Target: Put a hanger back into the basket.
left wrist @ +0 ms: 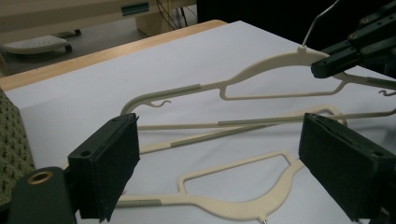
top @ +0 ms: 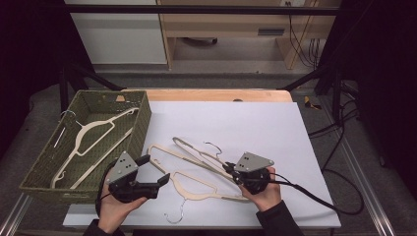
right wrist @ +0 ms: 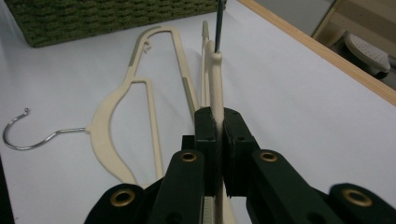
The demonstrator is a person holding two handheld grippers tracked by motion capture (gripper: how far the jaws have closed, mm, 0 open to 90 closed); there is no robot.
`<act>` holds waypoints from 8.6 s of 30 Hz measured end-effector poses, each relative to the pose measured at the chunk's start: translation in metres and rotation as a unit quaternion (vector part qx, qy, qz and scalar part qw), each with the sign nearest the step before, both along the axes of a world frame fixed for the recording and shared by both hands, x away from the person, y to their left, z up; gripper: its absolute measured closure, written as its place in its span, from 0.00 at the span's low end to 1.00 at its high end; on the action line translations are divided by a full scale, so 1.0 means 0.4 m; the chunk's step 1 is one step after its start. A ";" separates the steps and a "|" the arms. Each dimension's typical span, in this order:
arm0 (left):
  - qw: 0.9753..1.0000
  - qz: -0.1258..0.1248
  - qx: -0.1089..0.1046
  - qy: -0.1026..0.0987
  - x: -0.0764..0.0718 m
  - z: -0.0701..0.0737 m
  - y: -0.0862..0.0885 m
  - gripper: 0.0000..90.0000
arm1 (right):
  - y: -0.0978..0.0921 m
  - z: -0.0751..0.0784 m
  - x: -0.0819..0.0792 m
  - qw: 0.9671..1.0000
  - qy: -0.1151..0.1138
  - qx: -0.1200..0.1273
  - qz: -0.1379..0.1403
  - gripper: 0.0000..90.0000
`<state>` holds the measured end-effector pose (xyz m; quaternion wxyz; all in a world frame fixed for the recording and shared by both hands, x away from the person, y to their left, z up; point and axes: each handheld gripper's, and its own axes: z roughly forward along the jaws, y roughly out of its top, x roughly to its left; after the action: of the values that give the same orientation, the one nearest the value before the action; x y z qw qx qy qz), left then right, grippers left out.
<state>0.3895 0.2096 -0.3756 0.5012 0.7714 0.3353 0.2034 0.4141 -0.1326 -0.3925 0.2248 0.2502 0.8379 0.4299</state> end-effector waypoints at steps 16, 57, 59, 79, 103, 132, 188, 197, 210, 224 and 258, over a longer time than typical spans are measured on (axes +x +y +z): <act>0.995 -0.091 0.033 0.014 0.040 -0.024 -0.106 0.27 | 0.033 0.013 -0.027 0.991 0.039 0.049 0.120 0.96; 0.982 -0.149 0.119 0.019 -0.010 -0.051 -0.186 0.93 | 0.036 0.003 -0.020 0.994 0.011 0.042 0.099 0.61; 0.981 -0.158 0.113 0.025 -0.014 -0.050 -0.190 0.94 | 0.036 0.002 -0.020 0.995 0.005 0.042 0.095 0.57; 0.993 -0.092 0.072 0.011 -0.023 0.006 -0.134 0.96 | -0.073 0.012 -0.001 0.995 -0.008 0.097 -0.004 0.19; 0.998 -0.033 0.028 -0.046 -0.046 0.219 -0.004 0.96 | -0.209 -0.004 0.018 0.986 0.003 0.138 -0.098 0.05; 0.997 0.038 0.052 -0.031 0.154 0.292 0.261 0.96 | -0.215 -0.008 0.021 0.985 0.009 0.138 -0.100 0.05; 0.991 0.111 0.058 0.039 0.213 0.110 0.523 0.96 | -0.215 -0.010 0.022 0.986 0.011 0.134 -0.101 0.04; 0.989 0.119 0.047 0.068 0.224 0.047 0.516 0.96 | -0.213 -0.012 0.023 0.986 0.013 0.134 -0.101 0.04; 0.986 0.131 0.032 0.099 0.235 0.000 0.521 0.95 | -0.214 -0.011 0.022 0.986 0.014 0.133 -0.101 0.04; 0.968 0.208 0.056 0.126 0.258 -0.018 0.538 0.92 | -0.212 -0.013 0.023 0.986 0.017 0.132 -0.101 0.04; 0.929 0.280 0.120 0.212 0.296 -0.064 0.563 0.67 | -0.210 -0.016 0.025 0.986 0.016 0.130 -0.099 0.04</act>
<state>0.5077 0.4347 -0.4012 0.2449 0.7257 0.6091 0.2059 0.4239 -0.2168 -0.3987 0.2184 0.3654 0.7494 0.5072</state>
